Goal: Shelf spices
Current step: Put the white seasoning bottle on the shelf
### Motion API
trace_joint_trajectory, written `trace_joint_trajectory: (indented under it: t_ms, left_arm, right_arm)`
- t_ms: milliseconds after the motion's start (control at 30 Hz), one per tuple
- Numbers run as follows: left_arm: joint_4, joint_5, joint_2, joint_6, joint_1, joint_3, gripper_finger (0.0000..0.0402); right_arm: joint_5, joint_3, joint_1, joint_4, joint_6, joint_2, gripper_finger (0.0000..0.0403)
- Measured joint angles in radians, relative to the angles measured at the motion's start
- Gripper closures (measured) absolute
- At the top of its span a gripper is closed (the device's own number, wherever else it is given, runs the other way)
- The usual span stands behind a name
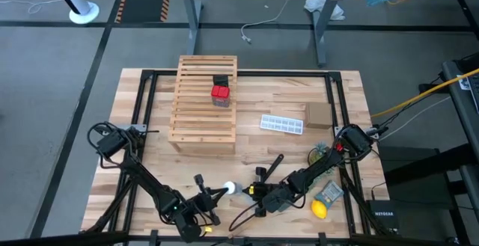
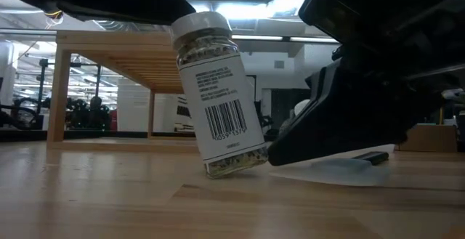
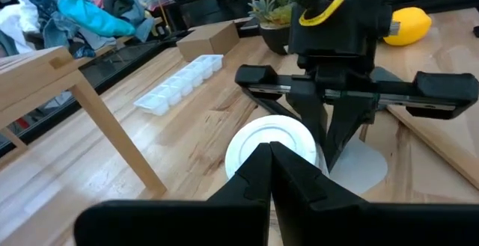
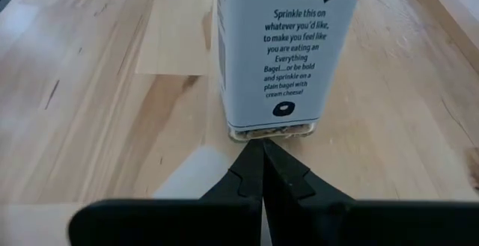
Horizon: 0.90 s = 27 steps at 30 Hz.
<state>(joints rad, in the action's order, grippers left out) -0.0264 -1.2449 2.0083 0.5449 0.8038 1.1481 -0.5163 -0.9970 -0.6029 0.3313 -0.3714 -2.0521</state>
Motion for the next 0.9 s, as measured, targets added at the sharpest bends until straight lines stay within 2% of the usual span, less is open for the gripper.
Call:
trace_joint_trajectory:
  t_ms: [67, 367, 900]
  left_arm:
    - [-0.021, 0.003, 0.0, -0.012, -0.006, -0.001, 0.0401]
    - [-0.201, 0.071, 0.003, -0.237, -0.027, -0.002, 0.0401]
    - [-0.24, 0.099, 0.003, -0.312, -0.065, -0.002, 0.0401]
  right_arm:
    - [-0.001, 0.0, 0.0, -0.001, 0.0, 0.0, 0.04]
    - [-0.014, 0.0, 0.001, -0.01, 0.0, 0.001, 0.04]
    - [-0.07, -0.002, 0.001, -0.048, -0.015, 0.003, 0.04]
